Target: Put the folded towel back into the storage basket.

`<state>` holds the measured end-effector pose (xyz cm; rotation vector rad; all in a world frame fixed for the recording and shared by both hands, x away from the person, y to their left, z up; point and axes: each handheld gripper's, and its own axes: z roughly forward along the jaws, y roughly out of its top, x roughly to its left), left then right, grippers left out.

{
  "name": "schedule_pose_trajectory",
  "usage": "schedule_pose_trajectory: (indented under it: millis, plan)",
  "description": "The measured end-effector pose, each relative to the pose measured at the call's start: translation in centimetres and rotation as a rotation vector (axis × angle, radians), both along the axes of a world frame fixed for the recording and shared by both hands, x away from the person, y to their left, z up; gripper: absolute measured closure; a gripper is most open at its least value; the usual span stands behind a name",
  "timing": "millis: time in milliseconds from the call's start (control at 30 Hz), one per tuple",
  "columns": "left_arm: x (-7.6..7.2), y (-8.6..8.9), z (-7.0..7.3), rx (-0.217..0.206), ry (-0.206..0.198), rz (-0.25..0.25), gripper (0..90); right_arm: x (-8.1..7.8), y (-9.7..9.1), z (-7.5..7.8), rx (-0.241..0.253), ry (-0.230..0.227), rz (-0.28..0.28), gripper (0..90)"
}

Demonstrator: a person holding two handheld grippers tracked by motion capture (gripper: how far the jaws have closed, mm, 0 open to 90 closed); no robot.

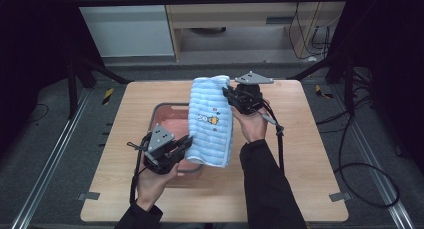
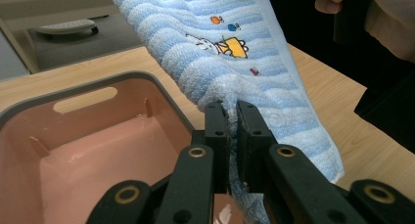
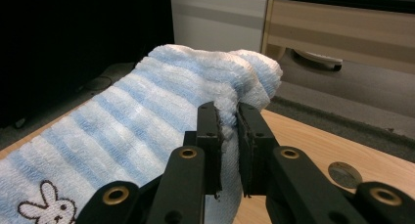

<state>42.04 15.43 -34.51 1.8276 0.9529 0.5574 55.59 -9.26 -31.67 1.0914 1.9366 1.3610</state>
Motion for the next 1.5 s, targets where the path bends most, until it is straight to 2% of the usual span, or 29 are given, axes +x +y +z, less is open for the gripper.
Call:
schedule_pose_trajectory:
  millis: [700,1500]
  plan:
    - [0.0,3.6,0.0,-0.009,-0.008,0.074,84.6,1.2,4.2,0.3,0.0,-0.004,0.044,81.3]
    - [0.7,6.5,-0.7,0.007,0.006,0.147,84.6,3.0,7.5,-1.4,0.03,0.021,0.071,81.2]
